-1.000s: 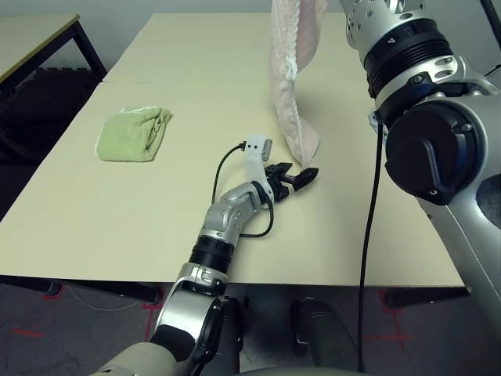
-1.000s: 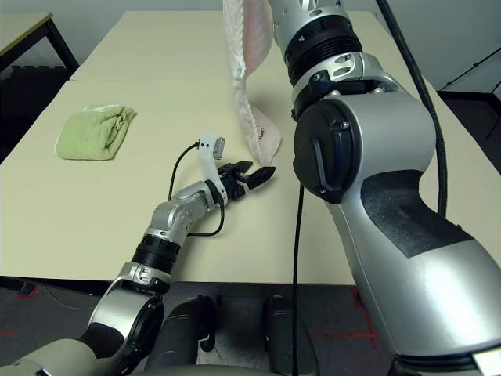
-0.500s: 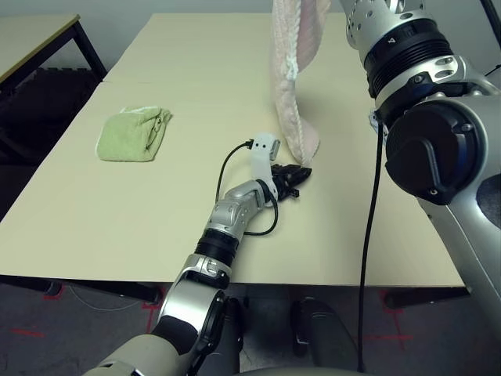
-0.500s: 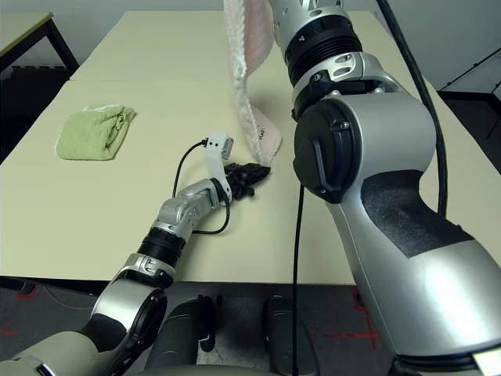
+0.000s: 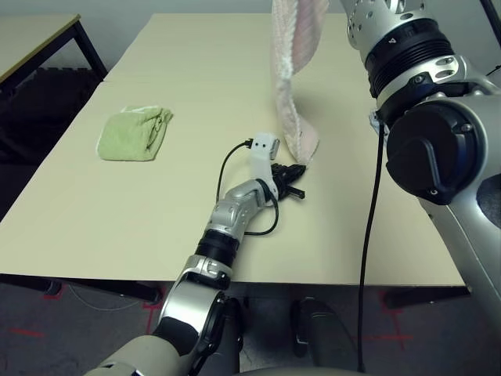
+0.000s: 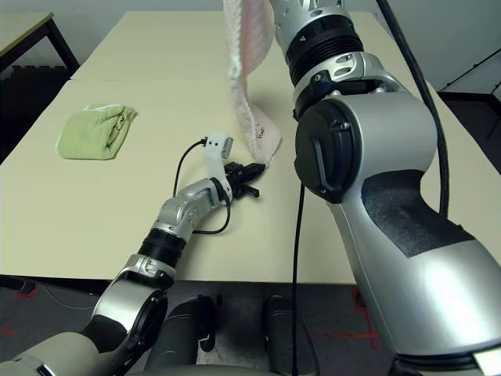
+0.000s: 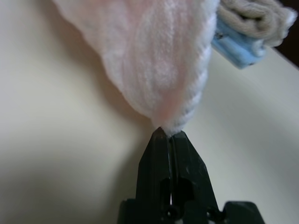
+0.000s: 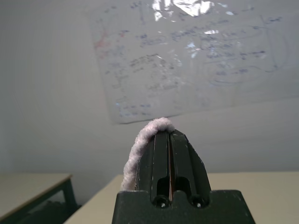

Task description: Fold the towel and set it aside.

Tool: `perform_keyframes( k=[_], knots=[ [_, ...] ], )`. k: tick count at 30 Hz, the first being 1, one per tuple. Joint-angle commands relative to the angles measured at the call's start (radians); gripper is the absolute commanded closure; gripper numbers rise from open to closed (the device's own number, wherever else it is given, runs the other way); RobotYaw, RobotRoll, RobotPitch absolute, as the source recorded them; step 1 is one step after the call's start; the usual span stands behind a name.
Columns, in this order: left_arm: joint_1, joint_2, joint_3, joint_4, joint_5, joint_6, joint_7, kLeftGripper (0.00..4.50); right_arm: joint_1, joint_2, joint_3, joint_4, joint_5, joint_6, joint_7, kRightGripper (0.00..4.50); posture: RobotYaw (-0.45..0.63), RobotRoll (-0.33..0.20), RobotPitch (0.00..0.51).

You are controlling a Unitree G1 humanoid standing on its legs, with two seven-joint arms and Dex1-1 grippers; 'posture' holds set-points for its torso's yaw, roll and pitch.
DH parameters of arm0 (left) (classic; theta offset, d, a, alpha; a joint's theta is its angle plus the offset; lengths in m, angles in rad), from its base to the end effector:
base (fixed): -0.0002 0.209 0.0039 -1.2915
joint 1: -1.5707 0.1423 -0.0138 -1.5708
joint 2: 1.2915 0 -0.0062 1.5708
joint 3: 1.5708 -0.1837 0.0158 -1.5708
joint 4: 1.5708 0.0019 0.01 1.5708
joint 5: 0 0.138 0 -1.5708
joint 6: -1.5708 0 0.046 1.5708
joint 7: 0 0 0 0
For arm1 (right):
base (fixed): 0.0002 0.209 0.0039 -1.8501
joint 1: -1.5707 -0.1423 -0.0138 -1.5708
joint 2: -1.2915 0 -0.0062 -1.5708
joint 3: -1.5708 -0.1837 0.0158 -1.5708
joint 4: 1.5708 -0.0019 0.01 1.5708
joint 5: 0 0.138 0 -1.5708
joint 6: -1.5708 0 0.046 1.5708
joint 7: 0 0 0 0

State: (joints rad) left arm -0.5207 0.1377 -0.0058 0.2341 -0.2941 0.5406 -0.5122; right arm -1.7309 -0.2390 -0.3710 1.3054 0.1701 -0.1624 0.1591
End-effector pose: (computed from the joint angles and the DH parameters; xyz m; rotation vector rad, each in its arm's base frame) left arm 0.2940 0.1414 0.1013 -0.1738 0.2497 -0.6787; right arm 0.3663 -0.1211 0.3636 0.2329 -0.5797 0.2442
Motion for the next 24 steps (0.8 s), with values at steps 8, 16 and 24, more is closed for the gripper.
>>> perform_keyframes(
  k=[8,16,24],
  knots=[
    [-0.073,0.443,0.327,-0.243,-0.023,0.103,0.075,4.45,0.269,-0.176,-0.056,-0.05,0.097,-0.094,0.433,4.5,0.0,0.0,0.163],
    [-0.336,0.593,0.253,-0.029,0.023,0.015,-0.014,4.45,0.296,-0.253,-0.074,-0.043,0.138,-0.032,0.547,4.5,-0.01,0.0,0.172],
    [-0.323,0.647,0.234,0.027,0.039,0.016,-0.059,4.45,0.423,-0.34,-0.046,-0.029,0.141,0.227,0.835,4.5,0.0,0.0,0.192]
  ],
)
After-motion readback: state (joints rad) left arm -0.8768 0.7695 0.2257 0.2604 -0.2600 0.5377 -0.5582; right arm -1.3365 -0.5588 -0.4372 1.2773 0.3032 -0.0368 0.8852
